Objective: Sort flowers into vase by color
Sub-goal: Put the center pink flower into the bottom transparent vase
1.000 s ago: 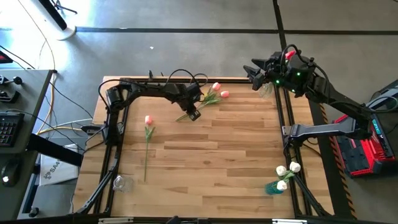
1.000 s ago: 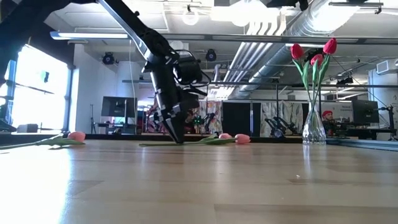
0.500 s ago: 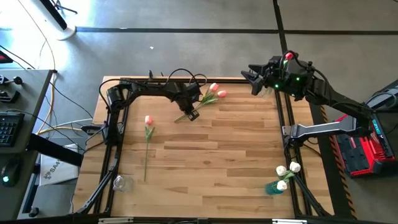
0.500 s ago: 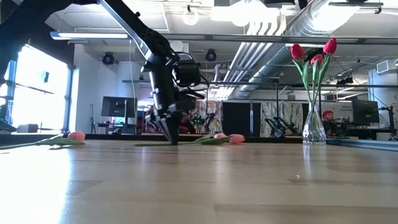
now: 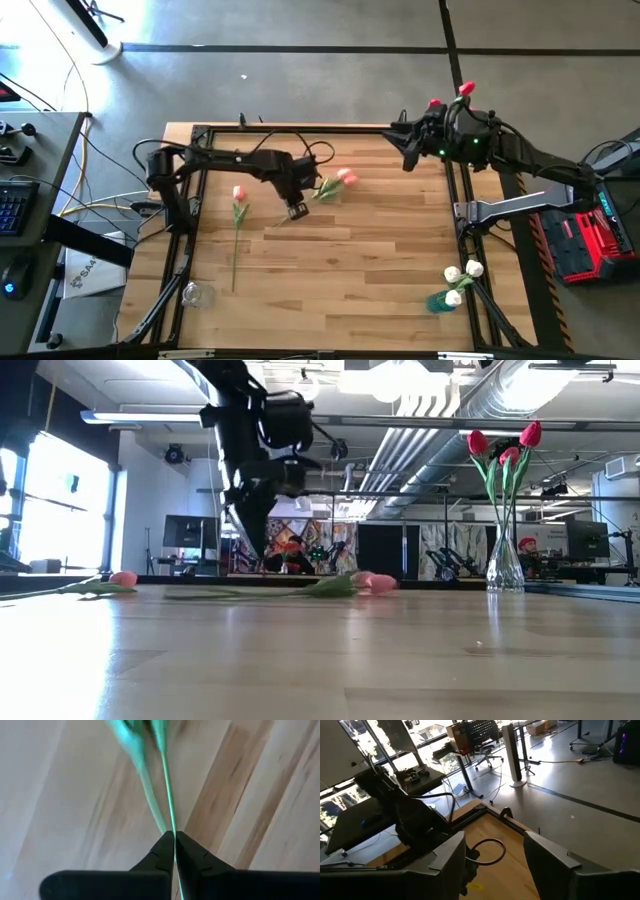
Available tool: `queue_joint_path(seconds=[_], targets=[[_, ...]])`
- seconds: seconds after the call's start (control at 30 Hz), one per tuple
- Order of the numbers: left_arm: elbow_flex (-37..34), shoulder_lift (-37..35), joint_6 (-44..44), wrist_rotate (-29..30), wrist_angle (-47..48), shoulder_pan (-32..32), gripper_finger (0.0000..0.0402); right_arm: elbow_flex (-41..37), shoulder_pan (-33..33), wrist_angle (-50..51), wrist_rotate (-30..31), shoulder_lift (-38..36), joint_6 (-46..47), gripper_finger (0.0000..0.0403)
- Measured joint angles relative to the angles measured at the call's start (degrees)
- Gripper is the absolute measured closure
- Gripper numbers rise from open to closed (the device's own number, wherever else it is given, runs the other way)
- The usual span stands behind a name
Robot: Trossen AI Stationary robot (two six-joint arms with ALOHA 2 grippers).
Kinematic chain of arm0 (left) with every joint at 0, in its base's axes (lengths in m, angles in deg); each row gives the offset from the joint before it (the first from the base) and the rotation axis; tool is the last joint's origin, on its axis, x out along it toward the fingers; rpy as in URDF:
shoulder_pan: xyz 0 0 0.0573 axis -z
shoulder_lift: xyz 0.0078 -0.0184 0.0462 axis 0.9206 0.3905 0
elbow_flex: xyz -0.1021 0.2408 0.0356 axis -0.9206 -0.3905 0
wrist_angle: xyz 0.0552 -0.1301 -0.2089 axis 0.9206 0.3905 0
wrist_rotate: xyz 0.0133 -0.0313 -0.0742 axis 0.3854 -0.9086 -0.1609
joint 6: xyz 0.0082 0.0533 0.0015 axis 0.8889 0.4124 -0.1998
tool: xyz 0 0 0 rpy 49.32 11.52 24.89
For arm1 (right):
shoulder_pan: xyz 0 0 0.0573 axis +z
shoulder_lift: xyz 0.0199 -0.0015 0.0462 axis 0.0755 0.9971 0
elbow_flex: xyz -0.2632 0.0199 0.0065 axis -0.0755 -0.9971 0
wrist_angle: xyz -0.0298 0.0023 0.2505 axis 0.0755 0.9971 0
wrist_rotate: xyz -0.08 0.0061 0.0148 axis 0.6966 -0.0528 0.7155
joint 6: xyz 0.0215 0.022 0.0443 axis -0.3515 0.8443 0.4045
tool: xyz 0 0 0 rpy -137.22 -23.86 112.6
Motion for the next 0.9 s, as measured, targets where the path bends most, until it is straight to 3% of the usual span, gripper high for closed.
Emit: queue_joint_path(seconds=[0.27, 0.4, 0.7, 0.9], targets=[[-1.8, 1.2, -0.8, 3.3, -10.7, -0.3, 0.0341, 0.0, 0.6, 0.1, 1.3, 1.8, 3.7, 0.0199], [-1.8, 4.6, -1.8, 1.7, -16.6, -2.0, 0.0326, 0.0, 1.7, 0.3, 1.6, 3.4, 5.2, 0.0199], [-1.6, 9.3, -3.5, -2.4, -15.4, -3.2, 0.0323, 0.0, 4.5, 0.4, 3.6, 5.9, 6.7, 0.0199], [-1.5, 11.1, -2.4, 0.8, -14.8, -2.0, 0.0348, 0.0, 4.4, 0.3, 3.8, 6.0, 8.7, 0.0199]])
